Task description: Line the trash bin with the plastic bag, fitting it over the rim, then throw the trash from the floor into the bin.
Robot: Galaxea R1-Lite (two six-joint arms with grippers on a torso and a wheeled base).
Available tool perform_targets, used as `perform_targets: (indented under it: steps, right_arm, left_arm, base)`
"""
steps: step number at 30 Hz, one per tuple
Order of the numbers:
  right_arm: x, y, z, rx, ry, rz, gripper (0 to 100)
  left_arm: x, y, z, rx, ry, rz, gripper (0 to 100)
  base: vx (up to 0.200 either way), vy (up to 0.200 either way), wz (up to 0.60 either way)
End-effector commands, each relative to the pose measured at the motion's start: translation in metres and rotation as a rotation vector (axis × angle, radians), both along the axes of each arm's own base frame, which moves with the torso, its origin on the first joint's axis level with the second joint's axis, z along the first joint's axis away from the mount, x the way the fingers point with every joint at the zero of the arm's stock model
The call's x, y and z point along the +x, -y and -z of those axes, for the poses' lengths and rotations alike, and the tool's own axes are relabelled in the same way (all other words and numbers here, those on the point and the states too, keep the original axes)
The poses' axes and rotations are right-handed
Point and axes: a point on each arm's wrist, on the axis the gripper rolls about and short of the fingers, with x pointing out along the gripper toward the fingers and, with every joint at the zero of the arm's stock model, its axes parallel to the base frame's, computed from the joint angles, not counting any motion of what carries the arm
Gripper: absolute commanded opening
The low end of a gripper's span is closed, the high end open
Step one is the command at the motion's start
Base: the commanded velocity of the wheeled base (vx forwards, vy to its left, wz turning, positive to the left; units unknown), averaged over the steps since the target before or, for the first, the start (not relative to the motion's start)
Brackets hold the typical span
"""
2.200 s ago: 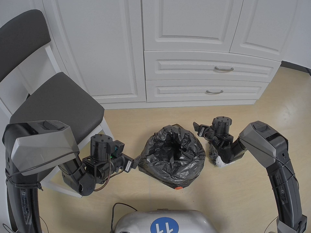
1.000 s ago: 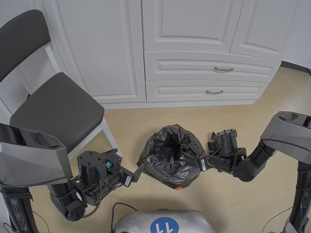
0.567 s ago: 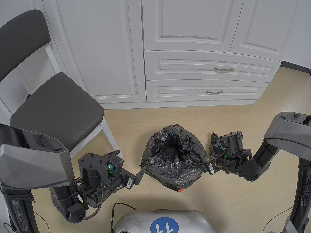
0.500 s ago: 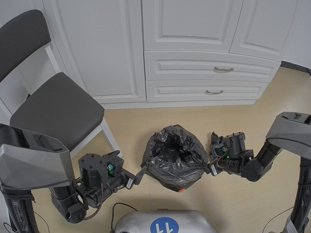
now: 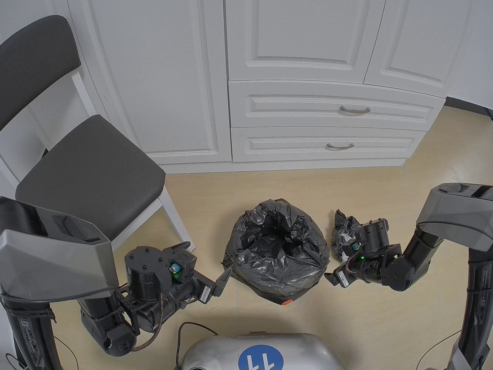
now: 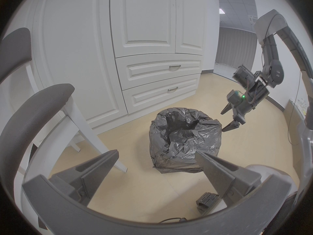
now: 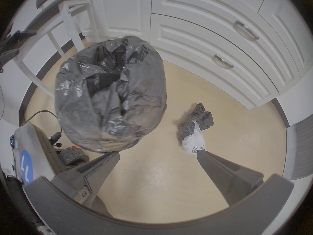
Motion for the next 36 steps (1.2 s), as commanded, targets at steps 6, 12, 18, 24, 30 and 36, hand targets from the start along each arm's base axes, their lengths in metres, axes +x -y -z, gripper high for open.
perform_targets:
  steps: [6,12,18,24,30,36]
  right_arm:
    - [0.028,0.023,0.032,-0.015,-0.037,0.089,100]
    - [-0.003,0.017,-0.028,0.018,0.056,0.034,100]
    - [-0.049,-0.012,-0.075,0.075,0.154,-0.092,100]
    - [-0.057,-0.041,-0.087,0.206,0.182,-0.101,100]
    - [-0.006,-0.057,-0.036,0.265,0.2,0.034,100]
    - [0.03,-0.061,0.017,0.246,0.171,0.091,100]
  left_arm:
    - [0.0,0.0,0.001,0.001,-0.004,0.001,100]
    - [-0.001,0.001,0.001,0.002,-0.005,0.004,100]
    - [-0.003,0.003,0.0,-0.001,0.0,0.015,100]
    - [-0.009,0.006,-0.008,-0.013,0.016,0.03,100]
    - [-0.016,0.001,-0.019,-0.023,0.035,0.034,100]
    - [-0.023,-0.001,-0.024,-0.026,0.038,0.043,100]
  base:
    - [0.0,0.0,0.0]
    - [0.0,0.0,0.0]
    - [0.0,0.0,0.0]
    - [0.0,0.0,0.0]
    - [0.0,0.0,0.0]
    - [0.0,0.0,0.0]
